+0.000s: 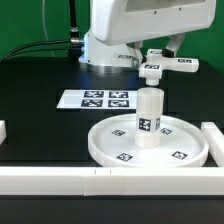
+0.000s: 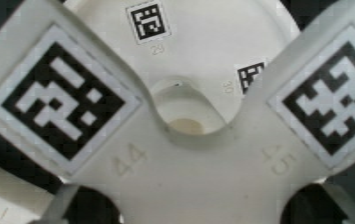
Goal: Assemble round table
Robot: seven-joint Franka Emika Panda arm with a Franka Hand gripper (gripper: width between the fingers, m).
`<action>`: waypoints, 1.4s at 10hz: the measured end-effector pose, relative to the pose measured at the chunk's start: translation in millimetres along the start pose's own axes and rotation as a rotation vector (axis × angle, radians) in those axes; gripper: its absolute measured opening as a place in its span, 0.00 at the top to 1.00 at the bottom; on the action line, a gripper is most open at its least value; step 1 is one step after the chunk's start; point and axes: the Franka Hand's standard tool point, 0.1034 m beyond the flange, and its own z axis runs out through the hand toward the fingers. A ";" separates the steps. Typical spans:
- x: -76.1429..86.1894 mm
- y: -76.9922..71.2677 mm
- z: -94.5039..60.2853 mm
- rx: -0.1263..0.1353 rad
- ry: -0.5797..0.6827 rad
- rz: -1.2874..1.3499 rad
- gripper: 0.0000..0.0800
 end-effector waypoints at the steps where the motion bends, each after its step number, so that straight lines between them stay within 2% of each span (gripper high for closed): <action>1: 0.8 0.9 1.7 -0.004 0.007 -0.029 0.44; 6: 2.5 3.5 12.2 -0.016 0.025 -0.028 0.44; 9: 3.6 4.4 12.3 -0.030 0.048 -0.026 0.44; 14: -4.2 -0.5 13.1 -0.026 0.044 -0.025 0.44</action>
Offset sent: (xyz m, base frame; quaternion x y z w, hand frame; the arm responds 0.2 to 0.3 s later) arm 0.0016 0.0034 -0.0100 0.0016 0.0220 -0.0114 0.9997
